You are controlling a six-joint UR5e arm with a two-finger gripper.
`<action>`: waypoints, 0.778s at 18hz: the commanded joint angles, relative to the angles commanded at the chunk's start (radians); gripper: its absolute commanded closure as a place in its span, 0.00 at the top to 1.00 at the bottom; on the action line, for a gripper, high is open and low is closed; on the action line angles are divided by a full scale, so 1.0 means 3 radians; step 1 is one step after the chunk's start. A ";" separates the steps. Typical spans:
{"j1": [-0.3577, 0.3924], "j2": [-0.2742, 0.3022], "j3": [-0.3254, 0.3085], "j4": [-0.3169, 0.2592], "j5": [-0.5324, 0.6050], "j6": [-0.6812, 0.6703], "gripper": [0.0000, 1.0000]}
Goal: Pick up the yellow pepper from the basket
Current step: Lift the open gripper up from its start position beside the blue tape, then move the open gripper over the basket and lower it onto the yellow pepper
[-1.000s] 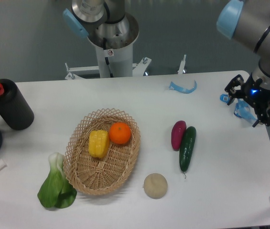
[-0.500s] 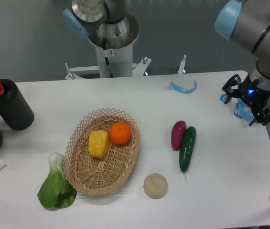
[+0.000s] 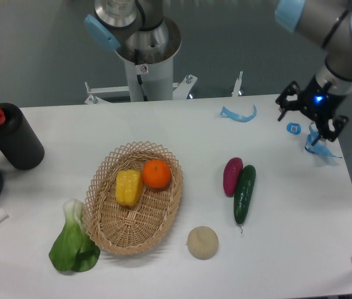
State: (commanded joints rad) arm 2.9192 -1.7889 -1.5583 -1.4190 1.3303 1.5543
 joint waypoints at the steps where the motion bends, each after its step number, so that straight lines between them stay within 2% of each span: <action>1: -0.0020 0.0087 -0.0097 0.0071 -0.0123 -0.0184 1.00; 3: -0.0092 0.0200 -0.0286 0.0220 -0.0241 -0.0445 1.00; 5: -0.0285 0.0272 -0.0379 0.0241 -0.0231 -0.0624 1.00; 14: -0.1012 0.0206 -0.0492 0.0241 -0.0241 -0.1729 1.00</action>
State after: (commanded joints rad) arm 2.6157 -1.7272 -1.7058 -1.3468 1.2579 1.0357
